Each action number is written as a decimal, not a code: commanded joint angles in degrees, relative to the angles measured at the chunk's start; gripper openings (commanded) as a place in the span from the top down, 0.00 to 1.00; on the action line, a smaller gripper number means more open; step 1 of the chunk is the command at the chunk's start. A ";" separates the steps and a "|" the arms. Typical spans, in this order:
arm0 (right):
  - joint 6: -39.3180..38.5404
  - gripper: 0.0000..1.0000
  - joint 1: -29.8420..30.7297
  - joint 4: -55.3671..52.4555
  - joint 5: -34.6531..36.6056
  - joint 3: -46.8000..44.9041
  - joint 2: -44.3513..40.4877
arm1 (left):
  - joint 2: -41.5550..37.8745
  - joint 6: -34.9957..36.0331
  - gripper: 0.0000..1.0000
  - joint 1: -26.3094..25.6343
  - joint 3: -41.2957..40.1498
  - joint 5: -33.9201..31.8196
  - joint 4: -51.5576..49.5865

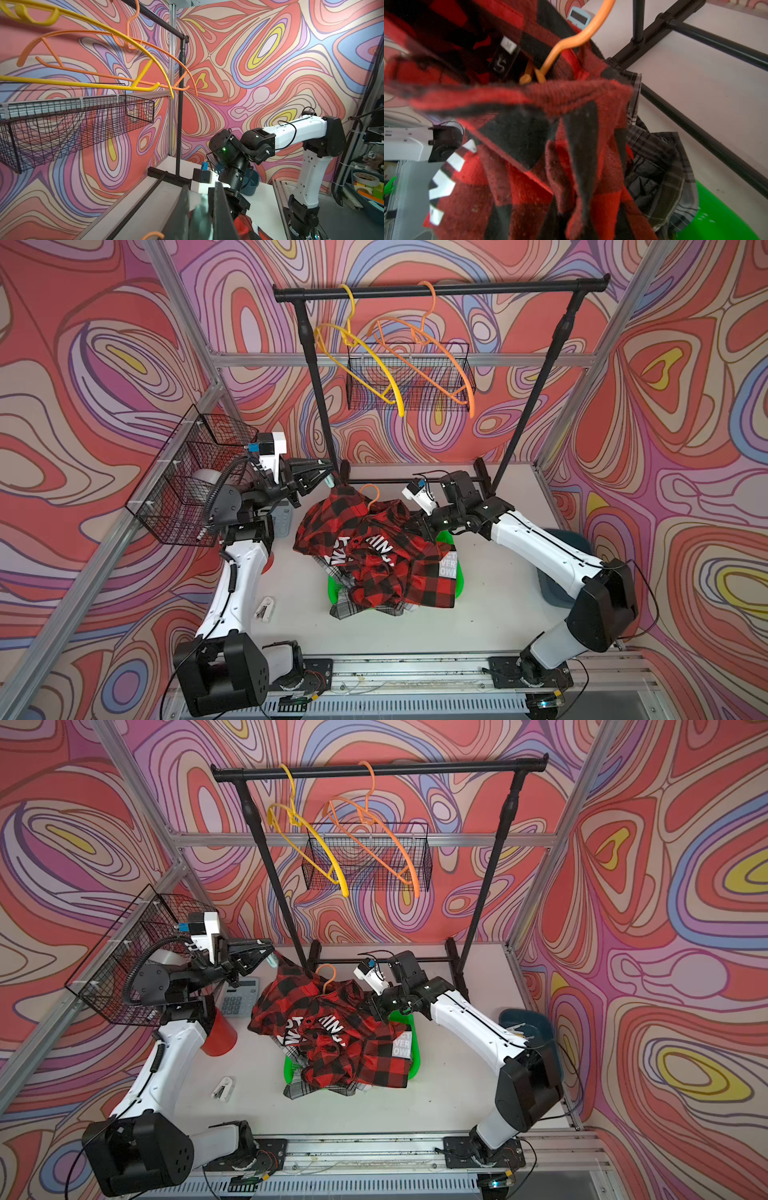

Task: Remove the clothespins securing long-sleeve shirts to the hanger
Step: Remove the clamp from the hanger, then place the hanger in the bin.

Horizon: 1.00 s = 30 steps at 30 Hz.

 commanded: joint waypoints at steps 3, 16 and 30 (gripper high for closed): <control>8.53 1.00 -0.35 5.28 10.95 -6.51 -5.42 | -9.26 18.41 1.00 -3.89 -1.00 -8.91 -26.20; 6.71 0.43 -0.39 1.37 18.26 -3.11 -7.24 | -15.22 28.00 1.00 -8.88 -3.28 -22.87 -44.24; 3.04 0.32 7.13 5.42 27.76 6.05 -12.21 | -14.29 21.88 1.00 -17.95 -5.39 -43.34 -45.41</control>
